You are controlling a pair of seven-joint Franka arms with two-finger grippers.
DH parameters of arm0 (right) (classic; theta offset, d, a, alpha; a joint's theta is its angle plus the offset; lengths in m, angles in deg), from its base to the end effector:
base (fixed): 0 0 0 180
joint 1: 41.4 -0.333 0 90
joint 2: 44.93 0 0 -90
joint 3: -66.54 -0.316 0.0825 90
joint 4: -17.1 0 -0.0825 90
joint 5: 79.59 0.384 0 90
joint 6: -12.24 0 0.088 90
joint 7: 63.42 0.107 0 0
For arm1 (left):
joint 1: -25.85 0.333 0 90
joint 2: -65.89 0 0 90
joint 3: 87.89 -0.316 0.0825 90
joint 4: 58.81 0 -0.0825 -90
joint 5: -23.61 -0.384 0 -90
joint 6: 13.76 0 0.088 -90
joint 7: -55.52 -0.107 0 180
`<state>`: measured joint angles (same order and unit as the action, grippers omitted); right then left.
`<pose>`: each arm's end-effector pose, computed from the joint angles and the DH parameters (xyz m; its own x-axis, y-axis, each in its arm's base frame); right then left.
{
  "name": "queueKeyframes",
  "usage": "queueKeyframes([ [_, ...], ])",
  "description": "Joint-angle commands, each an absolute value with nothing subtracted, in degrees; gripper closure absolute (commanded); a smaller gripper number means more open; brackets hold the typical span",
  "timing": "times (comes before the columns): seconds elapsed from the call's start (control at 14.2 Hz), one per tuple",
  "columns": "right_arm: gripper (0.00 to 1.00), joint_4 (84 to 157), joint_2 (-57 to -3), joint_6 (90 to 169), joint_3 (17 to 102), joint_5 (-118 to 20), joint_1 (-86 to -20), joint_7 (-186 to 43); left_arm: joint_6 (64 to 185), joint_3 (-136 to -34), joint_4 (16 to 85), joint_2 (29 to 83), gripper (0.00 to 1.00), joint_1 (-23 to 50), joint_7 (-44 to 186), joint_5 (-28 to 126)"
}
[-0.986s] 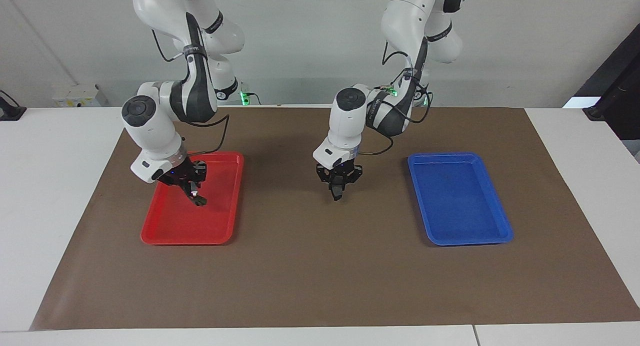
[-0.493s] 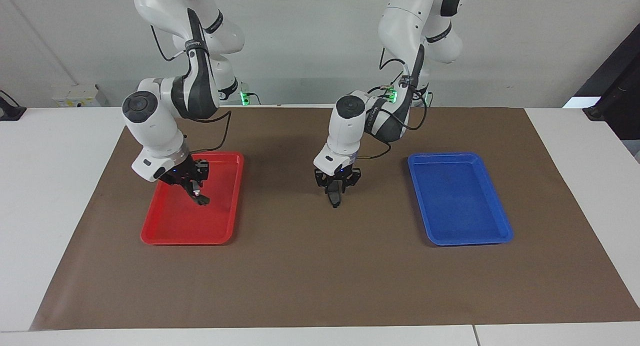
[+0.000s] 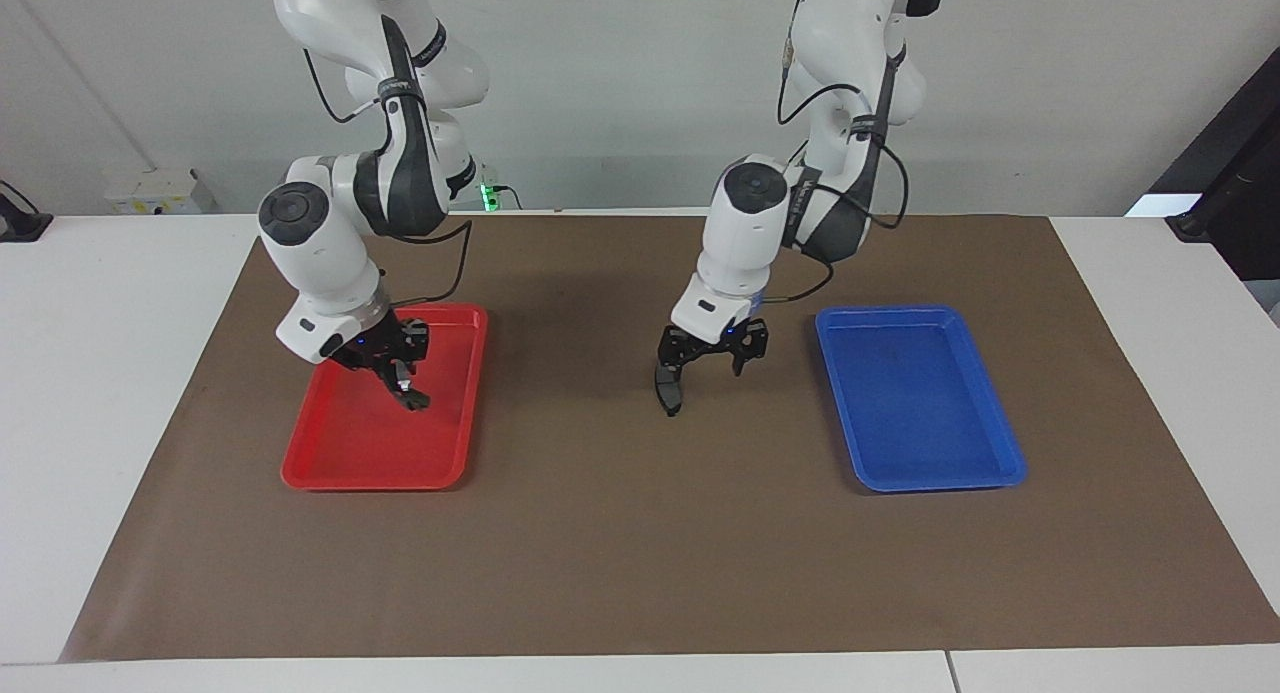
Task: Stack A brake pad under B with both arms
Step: 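Place the pad with the left gripper while the right gripper lifts the shoe, then bring the right gripper's shoe over the pad while the left gripper withdraws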
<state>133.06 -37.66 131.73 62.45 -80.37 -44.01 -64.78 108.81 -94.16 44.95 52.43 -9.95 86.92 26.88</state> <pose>0.5653 0.0650 0.3823 0.9871 0.1466 -0.0649 0.1470 -0.9891 0.0008 0.5453 -0.3165 0.4213 0.9960 0.0591 0.0675 0.0543 -0.9960 0.0709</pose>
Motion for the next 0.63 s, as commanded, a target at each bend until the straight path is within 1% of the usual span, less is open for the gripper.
queueKeyframes([
  [0.0, 1.00, 133.0, -37.9, 133.5, 55.4, -79.7, -43.5, -60.4, 100.5, -93.8, 45.4, 58.3, 0.00, -2.4, 74.1, 27.4],
  [0.14, 1.00, 132.9, -37.0, 135.9, 50.7, -79.7, -43.6, -55.9, 94.4, -94.0, 43.2, 59.7, 0.00, 1.4, 66.2, 27.4],
  [0.21, 1.00, 132.8, -36.1, 137.7, 48.7, -79.7, -45.1, -51.3, 91.9, -94.0, 42.6, 60.5, 0.00, 3.7, 63.7, 27.4],
  [0.28, 1.00, 132.0, -34.8, 138.9, 48.6, -79.8, -48.1, -46.6, 90.8, -94.0, 42.7, 61.9, 0.00, 5.3, 62.0, 27.4],
  [0.35, 1.00, 130.0, -32.9, 139.0, 48.8, -79.8, -50.9, -43.8, 90.0, -94.0, 42.8, 63.1, 0.00, 6.5, 59.8, 27.4],
  [0.56, 1.00, 120.1, -23.9, 138.4, 48.9, -81.3, -57.3, -31.8, 85.7, -94.0, 42.8, 65.9, 0.00, 11.7, 53.4, 27.4],
])
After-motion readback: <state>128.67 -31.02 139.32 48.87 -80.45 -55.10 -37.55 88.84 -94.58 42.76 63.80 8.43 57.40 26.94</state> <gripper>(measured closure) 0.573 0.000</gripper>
